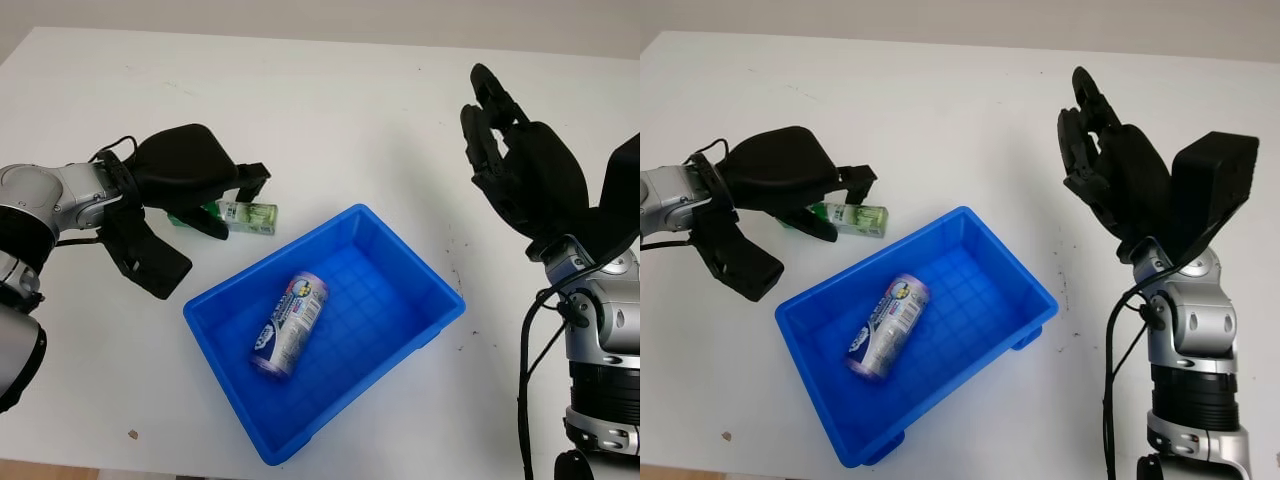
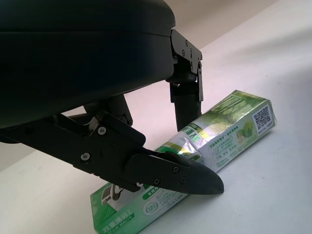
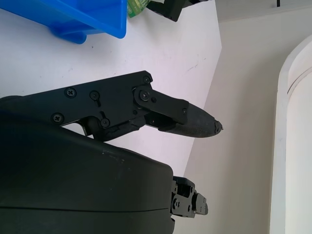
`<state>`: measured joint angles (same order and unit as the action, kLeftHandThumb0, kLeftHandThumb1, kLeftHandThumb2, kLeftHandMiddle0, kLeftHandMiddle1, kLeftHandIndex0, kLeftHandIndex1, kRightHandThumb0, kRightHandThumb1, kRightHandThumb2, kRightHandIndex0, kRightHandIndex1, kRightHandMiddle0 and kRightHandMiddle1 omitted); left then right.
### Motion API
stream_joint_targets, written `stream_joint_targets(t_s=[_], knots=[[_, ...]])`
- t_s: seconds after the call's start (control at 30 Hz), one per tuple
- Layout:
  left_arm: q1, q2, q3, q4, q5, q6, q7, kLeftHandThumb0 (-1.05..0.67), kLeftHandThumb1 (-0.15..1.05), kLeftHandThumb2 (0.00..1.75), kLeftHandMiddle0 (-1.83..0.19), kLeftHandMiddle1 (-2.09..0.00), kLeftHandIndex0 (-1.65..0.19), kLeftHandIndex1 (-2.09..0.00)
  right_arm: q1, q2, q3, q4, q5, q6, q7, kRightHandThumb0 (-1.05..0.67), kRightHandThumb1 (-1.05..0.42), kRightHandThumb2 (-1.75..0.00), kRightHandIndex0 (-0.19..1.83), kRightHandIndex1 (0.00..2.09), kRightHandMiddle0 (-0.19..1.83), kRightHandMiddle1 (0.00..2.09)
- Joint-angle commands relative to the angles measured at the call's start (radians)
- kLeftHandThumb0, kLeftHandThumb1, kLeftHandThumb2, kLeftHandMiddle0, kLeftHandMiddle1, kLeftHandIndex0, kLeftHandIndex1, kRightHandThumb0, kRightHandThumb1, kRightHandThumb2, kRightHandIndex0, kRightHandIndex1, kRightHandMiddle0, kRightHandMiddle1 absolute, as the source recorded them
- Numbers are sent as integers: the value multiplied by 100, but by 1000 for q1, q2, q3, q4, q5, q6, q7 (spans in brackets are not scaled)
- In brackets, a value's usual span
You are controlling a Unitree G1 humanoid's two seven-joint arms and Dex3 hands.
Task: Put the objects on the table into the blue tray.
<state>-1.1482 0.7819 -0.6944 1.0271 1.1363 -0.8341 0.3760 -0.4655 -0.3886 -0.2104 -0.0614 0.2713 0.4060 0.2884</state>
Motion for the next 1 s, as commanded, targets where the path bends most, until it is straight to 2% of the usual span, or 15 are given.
stream_joint_targets(t_s=[0.0,0.1,0.17,0.23,0.33,0.4,0.47,0.53,0.63,0.7,0.87,0.97], knots=[[-18,-7,19,14,-31,3,-14,-59,105,39,-118,-209,-47,-209,-7,2,0,2,0,-21,4,-51,-105,-66,-18,3,-19,2],[-39,7,83,13,-116,21,-17,-59,105,40,-103,-209,-50,-209,-6,1,0,1,-3,-19,1,-49,-105,-66,-18,3,-19,3],[-45,12,120,1,-167,21,-25,-61,105,44,-102,-209,-56,-209,-8,1,1,5,-7,-23,0,-49,-105,-66,-17,4,-18,3],[-50,8,205,-14,-305,15,-123,-61,105,43,-95,-209,-55,-209,-12,3,4,18,-11,-34,3,-49,-105,-66,-18,4,-19,3],[-21,-40,384,-47,-707,8,-440,-56,105,35,-84,-209,-54,-209,-17,6,14,23,-26,-39,-4,-48,-105,-67,-17,4,-18,3],[14,-64,458,-122,-924,69,-637,-55,105,32,-82,-209,-54,-209,-18,13,16,24,-28,-39,-9,-47,-105,-67,-16,5,-17,4],[59,-76,509,-232,-1085,167,-775,-54,105,30,-87,-209,-60,-209,-17,21,14,20,-21,-33,-12,-47,-105,-67,-16,5,-17,4],[103,-75,546,-348,-1170,260,-845,-55,105,28,-88,-209,-63,-209,-15,29,11,17,-15,-30,-19,-47,-105,-67,-16,5,-17,4],[194,-60,604,-594,-1281,491,-929,-54,105,26,-88,-209,-62,-209,-12,27,14,19,-23,-40,-16,-49,-105,-65,-16,5,-17,4],[255,-38,633,-771,-1311,659,-949,-52,105,27,-91,-209,-65,-209,-9,28,14,17,-28,-42,-20,-49,-105,-63,-15,5,-16,5],[396,1,687,-1136,-1325,969,-964,-53,105,30,-95,-209,-72,-209,-6,27,15,13,-27,-32,-28,-49,-105,-61,-14,6,-15,6],[475,4,720,-1329,-1444,1207,-997,-47,105,32,-91,-209,-64,-209,-6,24,20,18,-33,-39,-25,-47,-105,-61,-14,6,-14,6]])
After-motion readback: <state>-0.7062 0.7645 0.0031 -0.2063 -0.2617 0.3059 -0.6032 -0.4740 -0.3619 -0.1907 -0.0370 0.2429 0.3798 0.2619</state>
